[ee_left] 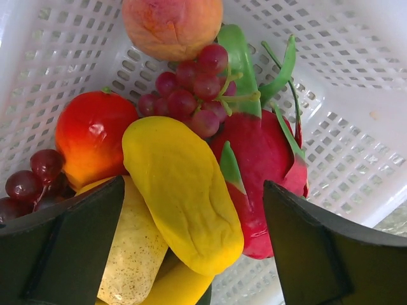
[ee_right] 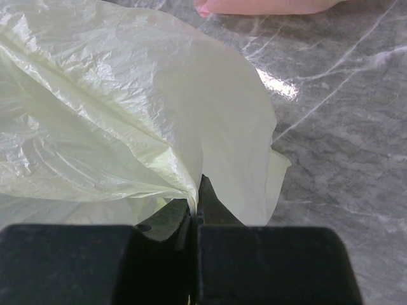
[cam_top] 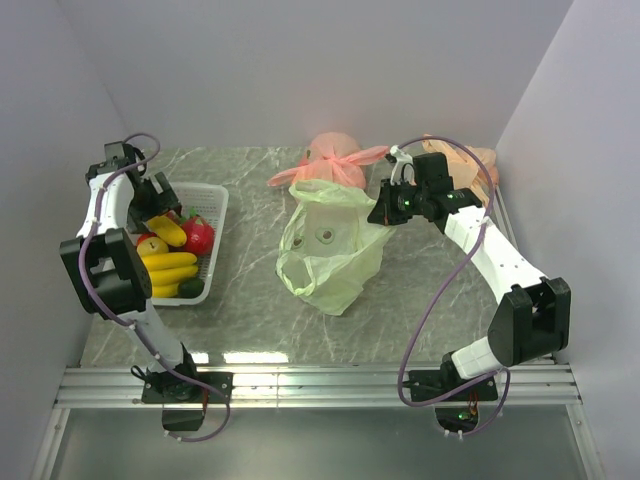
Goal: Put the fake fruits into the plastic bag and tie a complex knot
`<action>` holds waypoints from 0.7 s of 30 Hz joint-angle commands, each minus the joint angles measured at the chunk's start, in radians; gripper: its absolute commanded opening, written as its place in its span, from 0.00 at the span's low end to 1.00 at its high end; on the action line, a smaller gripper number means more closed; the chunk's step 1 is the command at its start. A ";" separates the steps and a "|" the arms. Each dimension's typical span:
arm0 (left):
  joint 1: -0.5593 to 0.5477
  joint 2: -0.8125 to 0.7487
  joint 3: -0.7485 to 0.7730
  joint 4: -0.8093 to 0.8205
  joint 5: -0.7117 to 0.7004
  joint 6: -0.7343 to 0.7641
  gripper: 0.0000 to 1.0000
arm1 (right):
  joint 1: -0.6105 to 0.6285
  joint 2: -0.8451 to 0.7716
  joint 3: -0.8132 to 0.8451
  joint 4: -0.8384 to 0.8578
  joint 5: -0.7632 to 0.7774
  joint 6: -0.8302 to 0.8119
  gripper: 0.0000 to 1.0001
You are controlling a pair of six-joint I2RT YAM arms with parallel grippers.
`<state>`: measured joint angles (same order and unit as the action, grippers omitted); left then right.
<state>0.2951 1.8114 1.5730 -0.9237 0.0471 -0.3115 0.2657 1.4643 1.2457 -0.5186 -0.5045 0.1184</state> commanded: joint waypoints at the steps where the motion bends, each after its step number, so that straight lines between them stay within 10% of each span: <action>1: 0.006 -0.004 0.019 0.014 -0.009 -0.031 0.94 | -0.003 -0.007 0.020 0.017 0.009 -0.029 0.00; 13: 0.027 0.003 0.055 0.065 0.181 -0.009 0.51 | 0.012 0.024 0.035 0.006 -0.017 -0.031 0.00; 21: 0.021 0.017 -0.017 0.066 0.168 0.055 0.64 | 0.010 0.056 0.072 -0.015 -0.014 -0.054 0.00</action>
<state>0.3191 1.8168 1.5757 -0.8711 0.1997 -0.2920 0.2707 1.5139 1.2636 -0.5289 -0.5163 0.0883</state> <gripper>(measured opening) 0.640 0.007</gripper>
